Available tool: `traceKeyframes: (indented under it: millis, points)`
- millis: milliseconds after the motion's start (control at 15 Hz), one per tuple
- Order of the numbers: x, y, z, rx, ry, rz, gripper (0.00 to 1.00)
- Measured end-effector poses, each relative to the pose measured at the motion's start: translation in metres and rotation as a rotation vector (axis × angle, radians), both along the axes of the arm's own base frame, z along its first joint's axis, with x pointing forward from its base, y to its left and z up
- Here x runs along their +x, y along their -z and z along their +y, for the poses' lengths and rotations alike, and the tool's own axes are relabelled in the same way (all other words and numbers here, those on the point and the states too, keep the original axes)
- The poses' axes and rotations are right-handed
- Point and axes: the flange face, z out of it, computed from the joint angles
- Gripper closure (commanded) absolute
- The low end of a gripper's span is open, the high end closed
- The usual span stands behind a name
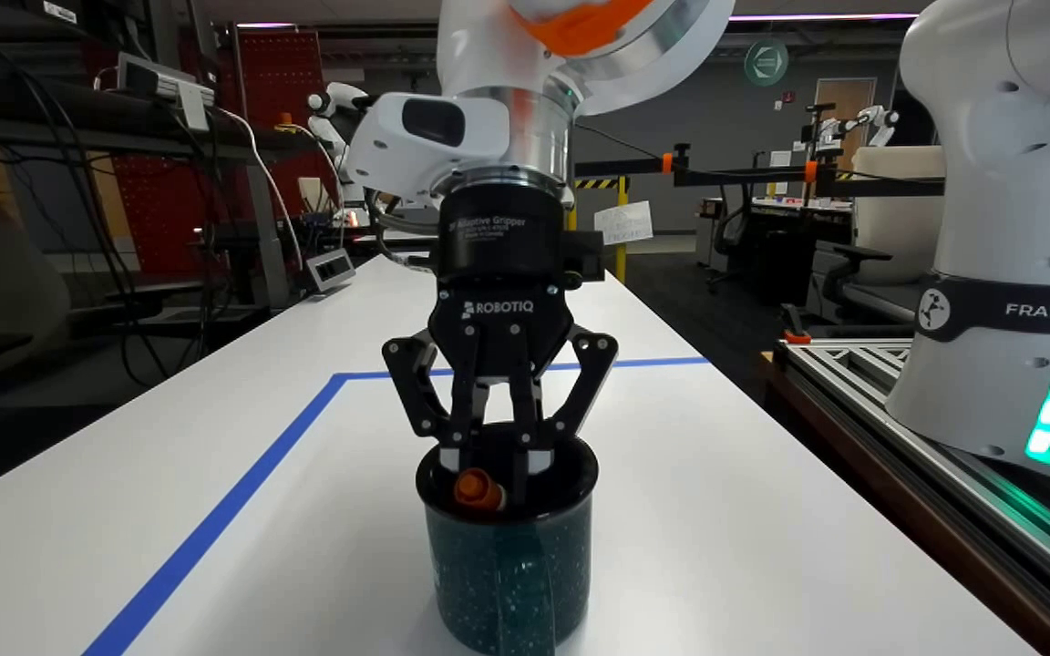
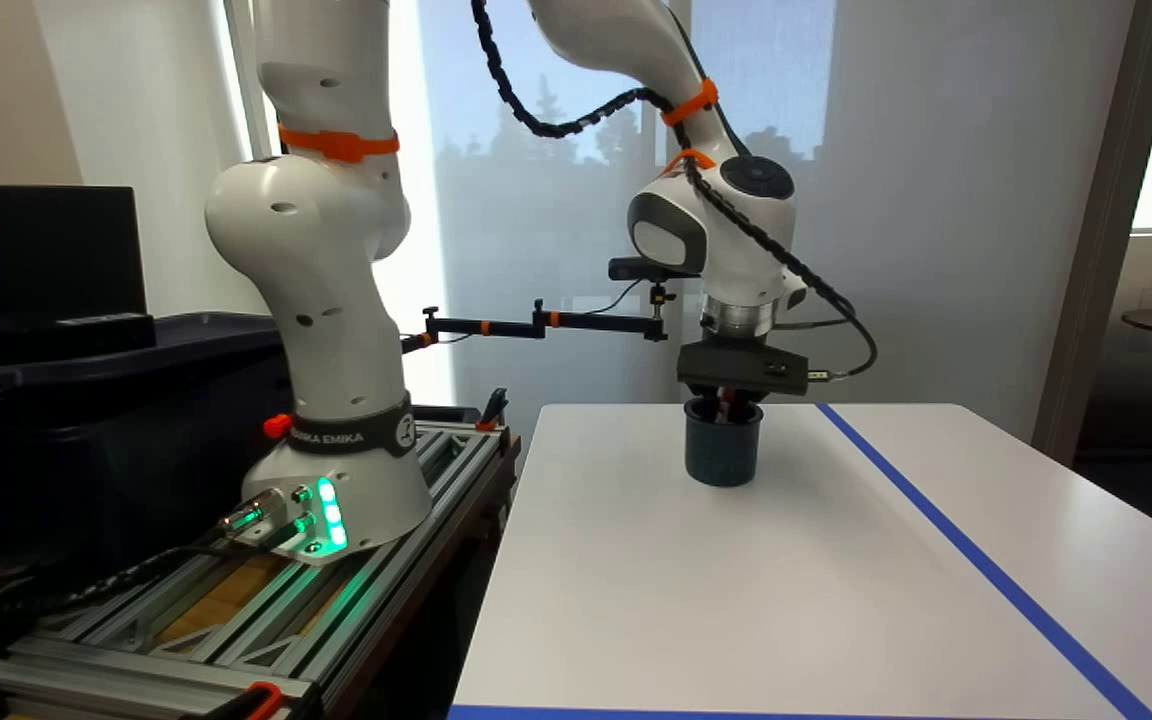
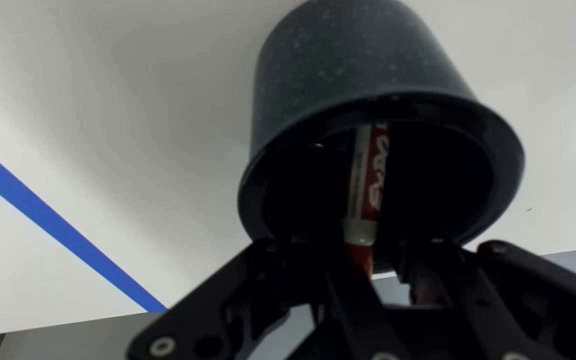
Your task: Take the marker out of the cup
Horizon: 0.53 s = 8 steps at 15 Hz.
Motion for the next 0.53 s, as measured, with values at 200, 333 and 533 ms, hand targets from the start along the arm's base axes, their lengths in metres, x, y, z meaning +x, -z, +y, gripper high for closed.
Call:
traceKeyframes:
  millis: [200, 333, 533]
  points:
    - [-0.0002, 0.0007, 0.0001, 0.005, -0.015, -0.009, 0.95]
    - [-0.0001, -0.0002, 0.0003, 0.006, -0.021, -0.013, 0.95]
    - [0.0011, -0.0069, 0.0011, 0.011, -0.023, -0.025, 0.95]
